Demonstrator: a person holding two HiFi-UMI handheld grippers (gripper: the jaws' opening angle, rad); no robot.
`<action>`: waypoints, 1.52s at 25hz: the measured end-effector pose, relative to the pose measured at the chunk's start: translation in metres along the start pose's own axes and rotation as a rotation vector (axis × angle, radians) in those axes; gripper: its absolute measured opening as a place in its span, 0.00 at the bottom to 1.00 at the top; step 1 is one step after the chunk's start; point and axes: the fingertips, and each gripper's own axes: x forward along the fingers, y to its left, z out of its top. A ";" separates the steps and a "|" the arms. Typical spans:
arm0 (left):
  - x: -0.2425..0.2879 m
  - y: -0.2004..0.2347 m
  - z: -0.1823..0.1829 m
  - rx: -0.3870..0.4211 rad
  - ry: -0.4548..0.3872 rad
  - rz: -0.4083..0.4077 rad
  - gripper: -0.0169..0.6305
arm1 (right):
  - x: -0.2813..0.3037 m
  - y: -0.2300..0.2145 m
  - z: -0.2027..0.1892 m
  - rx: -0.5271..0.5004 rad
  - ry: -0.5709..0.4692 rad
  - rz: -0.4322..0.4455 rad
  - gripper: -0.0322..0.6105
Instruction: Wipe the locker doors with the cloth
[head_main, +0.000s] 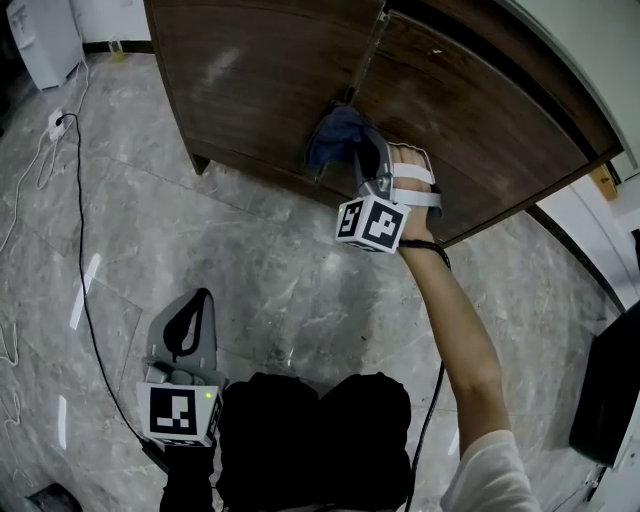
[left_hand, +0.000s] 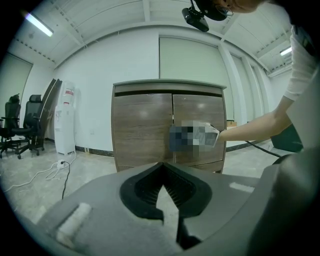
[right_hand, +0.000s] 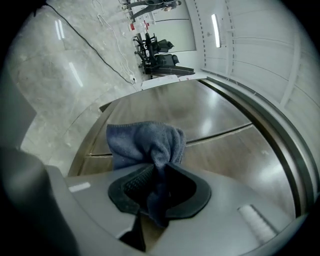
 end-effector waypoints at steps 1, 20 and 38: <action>0.000 0.001 -0.001 0.003 0.002 0.001 0.03 | 0.003 0.013 -0.001 -0.004 0.004 0.016 0.17; -0.007 0.019 -0.017 -0.029 0.015 0.047 0.03 | 0.050 0.190 0.008 -0.104 0.135 0.320 0.16; -0.014 0.008 -0.005 0.009 -0.011 0.006 0.03 | 0.032 -0.086 0.074 -0.056 -0.010 -0.069 0.17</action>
